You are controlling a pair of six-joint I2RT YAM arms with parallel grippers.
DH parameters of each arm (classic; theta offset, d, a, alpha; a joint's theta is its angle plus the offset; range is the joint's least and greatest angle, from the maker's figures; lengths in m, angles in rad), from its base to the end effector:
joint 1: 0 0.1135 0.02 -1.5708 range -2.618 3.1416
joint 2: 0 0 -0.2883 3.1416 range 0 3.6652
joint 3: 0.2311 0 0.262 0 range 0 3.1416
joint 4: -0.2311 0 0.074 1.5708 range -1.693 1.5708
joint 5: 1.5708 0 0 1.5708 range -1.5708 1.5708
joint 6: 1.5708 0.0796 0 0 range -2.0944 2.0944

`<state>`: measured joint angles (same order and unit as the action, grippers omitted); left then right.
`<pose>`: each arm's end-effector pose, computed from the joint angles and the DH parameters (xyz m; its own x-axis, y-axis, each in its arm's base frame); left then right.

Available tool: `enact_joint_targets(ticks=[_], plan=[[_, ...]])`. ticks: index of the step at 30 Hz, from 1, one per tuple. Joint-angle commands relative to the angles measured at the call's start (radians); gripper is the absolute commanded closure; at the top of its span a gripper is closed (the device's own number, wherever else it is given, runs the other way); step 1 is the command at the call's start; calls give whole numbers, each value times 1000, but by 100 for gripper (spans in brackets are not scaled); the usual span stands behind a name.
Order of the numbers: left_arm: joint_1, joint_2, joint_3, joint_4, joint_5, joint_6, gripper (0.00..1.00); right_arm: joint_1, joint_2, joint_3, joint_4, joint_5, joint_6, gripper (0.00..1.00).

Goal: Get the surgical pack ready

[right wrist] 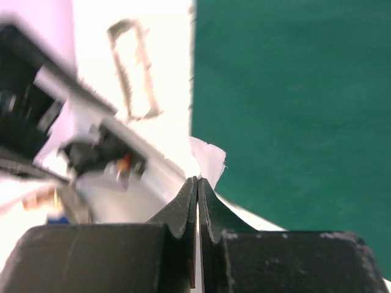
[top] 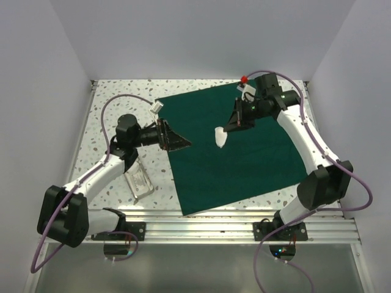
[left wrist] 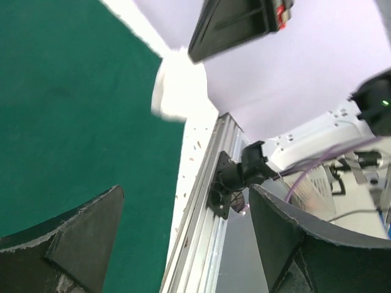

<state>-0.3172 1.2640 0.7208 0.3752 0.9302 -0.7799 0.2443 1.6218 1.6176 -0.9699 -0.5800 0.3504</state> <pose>0.2672 -0.1549 0.2876 -0.7722 -0.1889 -0.6067 0.5548 0.2651 -0.7886 0.3475 0.1316 0.3441 -0.9259 0.0651 -0.3722 -0.1951 0.7610 0.6187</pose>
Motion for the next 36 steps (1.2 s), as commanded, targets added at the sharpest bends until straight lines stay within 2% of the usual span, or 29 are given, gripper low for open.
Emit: enact_joint_targets(ticks=[1,8,12,16,29,36], plan=[[-37,-63,-4,249,81,-24,13,68,-79,38,-78,-147,-42,100],[-56,-60,-30,332,124,2,12,199,-93,80,-105,-213,-18,100],[-71,-41,-60,494,168,-74,12,262,-79,119,-106,-218,4,100],[-97,-38,-87,557,157,-111,12,291,-65,145,-101,-224,15,100],[-187,34,-77,660,96,-160,12,312,-40,168,-113,-244,2,100],[-189,64,-90,735,91,-209,20,314,-43,162,-105,-253,4,100]])
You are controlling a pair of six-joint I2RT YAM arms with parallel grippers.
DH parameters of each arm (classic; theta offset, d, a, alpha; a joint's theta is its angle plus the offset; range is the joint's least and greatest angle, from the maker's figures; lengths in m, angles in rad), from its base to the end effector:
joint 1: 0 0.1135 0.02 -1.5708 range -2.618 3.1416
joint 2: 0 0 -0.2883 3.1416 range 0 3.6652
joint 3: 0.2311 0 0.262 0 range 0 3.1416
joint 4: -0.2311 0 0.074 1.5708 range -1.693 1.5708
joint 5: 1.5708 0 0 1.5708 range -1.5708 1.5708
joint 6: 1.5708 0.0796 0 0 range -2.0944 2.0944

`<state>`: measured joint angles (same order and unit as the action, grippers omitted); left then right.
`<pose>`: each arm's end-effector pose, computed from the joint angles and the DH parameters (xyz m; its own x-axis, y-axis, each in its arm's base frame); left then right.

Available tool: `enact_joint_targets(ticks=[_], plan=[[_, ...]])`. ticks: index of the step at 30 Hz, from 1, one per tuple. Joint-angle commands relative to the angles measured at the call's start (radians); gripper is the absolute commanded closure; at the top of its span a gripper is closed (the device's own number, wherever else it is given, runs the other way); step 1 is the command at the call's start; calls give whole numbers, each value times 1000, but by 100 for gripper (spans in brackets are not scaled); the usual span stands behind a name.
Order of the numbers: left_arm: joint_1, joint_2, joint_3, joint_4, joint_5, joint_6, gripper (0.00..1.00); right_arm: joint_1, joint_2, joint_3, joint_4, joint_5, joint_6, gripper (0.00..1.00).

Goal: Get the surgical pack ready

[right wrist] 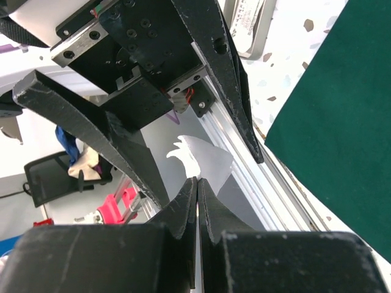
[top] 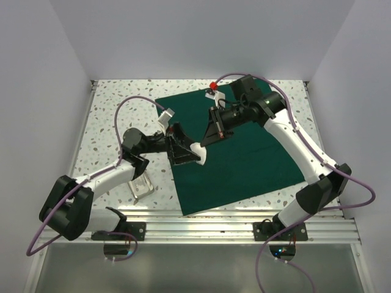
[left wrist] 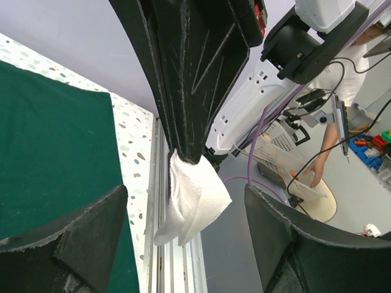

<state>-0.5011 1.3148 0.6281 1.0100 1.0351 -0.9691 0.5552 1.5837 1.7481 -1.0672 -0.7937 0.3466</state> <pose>0.2223 -0.1998 0.3135 -0.6339 -0.1325 -0.7619 0.7733 -0.0941 -0.6270 0.2640 0.2306 0.4008 -0.8805 -0.2658 -0.3924 -0.4740 0.4821 0.7368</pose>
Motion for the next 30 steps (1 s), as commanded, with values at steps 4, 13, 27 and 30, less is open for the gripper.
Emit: enact_joint_targets(ticks=[4,13,27,30], plan=[[-4,43,4,134,2,-49,30,3,-8,30,-8,-45,11,100],[-2,74,7,130,54,-76,87,5,7,48,-17,-23,23,100],[288,-207,-30,-931,-297,255,100,-49,174,161,-159,406,75,12],[384,-238,16,-1323,-491,326,100,-55,200,111,-106,378,69,11]])
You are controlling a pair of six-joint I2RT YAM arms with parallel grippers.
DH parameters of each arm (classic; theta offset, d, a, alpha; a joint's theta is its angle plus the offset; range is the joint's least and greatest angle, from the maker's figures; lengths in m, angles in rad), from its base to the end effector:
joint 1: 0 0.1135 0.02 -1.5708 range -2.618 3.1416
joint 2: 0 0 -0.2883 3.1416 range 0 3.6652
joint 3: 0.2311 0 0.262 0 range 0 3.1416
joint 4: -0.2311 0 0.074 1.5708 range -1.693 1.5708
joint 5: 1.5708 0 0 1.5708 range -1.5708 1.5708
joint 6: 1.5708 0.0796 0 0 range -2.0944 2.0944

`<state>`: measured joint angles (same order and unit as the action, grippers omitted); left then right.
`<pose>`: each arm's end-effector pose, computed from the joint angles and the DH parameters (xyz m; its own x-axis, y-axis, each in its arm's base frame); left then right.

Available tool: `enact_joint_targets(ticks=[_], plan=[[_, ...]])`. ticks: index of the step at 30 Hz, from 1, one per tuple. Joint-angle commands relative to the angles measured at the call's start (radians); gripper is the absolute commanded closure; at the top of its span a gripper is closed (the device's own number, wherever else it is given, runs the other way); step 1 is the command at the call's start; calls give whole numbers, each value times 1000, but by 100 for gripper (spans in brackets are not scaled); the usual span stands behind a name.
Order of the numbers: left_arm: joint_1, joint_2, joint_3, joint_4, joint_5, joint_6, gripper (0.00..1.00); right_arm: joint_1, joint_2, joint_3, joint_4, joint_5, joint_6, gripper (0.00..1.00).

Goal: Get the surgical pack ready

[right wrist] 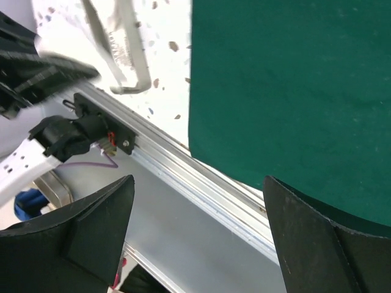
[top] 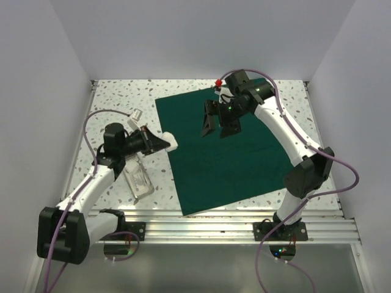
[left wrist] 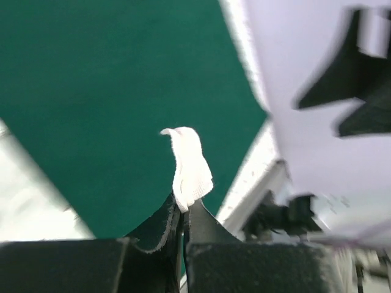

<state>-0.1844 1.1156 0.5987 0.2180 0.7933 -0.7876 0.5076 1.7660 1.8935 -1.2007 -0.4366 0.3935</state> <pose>0.2537 -0.1050 0.2603 -0.7699 -0.3621 -0.5255 0.3580 0.4367 -0.8253 0.3253 0.2195 0.3599 -0.9458 -0.1284 -0.2984 -0.2753 0.8046 0.5262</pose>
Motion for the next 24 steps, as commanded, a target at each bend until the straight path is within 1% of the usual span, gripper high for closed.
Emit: enact_joint_targets(ticks=[1,2,3,5,9,13,16,18,21,24], plan=[[103,-37,53,-616,-296,186,100,-7,26,-43,41,10,16,10],[117,-49,58,-734,-337,197,100,-7,44,-50,47,1,1,10],[132,-63,55,-771,-395,205,100,-9,53,-56,52,-5,-4,10],[163,-106,49,-846,-449,206,100,-9,75,-57,56,-28,-16,10],[177,-63,73,-965,-561,220,100,-9,108,-54,69,-79,-21,10],[178,-108,63,-1046,-566,197,100,-14,116,-54,66,-91,-44,10],[178,-129,32,-1050,-583,195,100,-21,109,-82,78,-102,-47,10],[180,-125,16,-1013,-539,197,100,-23,104,-111,90,-116,-47,10],[180,-100,23,-985,-531,209,100,-24,104,-125,101,-128,-45,10],[180,-76,-2,-965,-546,229,100,-23,104,-125,104,-133,-45,10]])
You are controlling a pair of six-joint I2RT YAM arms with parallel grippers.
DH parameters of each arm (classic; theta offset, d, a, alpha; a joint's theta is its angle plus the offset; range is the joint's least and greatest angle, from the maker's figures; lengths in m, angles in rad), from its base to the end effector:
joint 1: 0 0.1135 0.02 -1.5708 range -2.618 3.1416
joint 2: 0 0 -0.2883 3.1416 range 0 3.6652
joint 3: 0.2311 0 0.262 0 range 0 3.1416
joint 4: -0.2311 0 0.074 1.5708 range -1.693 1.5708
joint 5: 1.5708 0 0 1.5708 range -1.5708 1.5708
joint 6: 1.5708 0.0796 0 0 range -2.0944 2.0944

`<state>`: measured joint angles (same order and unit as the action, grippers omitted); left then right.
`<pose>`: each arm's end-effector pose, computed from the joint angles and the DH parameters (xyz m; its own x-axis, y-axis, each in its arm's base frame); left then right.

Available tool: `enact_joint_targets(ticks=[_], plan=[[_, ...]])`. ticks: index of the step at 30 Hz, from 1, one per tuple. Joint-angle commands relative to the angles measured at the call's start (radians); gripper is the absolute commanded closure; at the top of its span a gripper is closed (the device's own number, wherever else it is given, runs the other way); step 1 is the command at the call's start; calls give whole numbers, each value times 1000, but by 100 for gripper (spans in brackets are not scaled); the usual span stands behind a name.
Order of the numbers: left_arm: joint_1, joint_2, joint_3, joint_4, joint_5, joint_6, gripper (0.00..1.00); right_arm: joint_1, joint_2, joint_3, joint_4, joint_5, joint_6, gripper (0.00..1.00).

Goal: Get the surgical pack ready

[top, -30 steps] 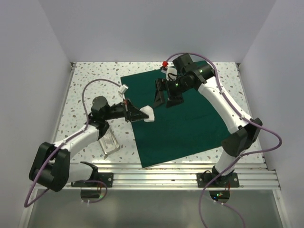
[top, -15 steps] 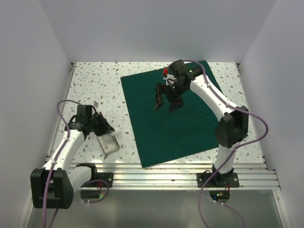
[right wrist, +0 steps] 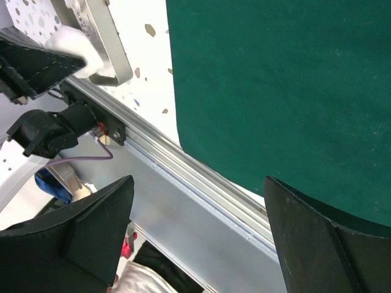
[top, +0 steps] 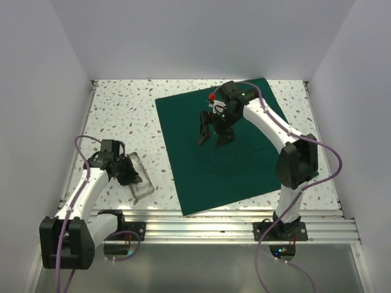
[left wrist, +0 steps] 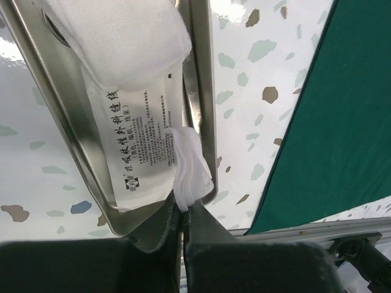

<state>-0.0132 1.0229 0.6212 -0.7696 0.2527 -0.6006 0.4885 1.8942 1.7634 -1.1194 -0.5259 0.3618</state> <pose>0.1865 -0.0224 0.1759 -0.8221 -0.5364 -0.1907 -0.4298 0.8045 -0.4098 0.3498 0.2311 0.2775 -0.9769 -0.1725 -0.1261 -0.2136 0.8025 0.5571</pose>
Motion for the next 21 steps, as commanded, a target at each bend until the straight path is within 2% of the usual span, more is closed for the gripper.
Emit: enact_joint_targets(ticks=[1,4,5,10,13,15,21], plan=[[9,28,-34,23,-12,39,100,-5,-24,5,21,-43,-14,10],[9,74,-40,21,-35,29,100,-5,-29,4,24,-40,-14,10],[10,83,-31,16,-59,25,97,-5,-33,-1,26,-40,-14,10],[10,150,-15,-5,-82,18,69,-5,-40,-15,33,-45,-11,10],[10,128,12,-28,-89,15,59,-5,-44,-19,32,-42,-12,10],[10,112,26,-45,-89,12,54,-4,-43,-22,33,-43,-12,10],[10,75,97,-155,-87,5,50,-5,-27,-24,36,-59,-8,10]])
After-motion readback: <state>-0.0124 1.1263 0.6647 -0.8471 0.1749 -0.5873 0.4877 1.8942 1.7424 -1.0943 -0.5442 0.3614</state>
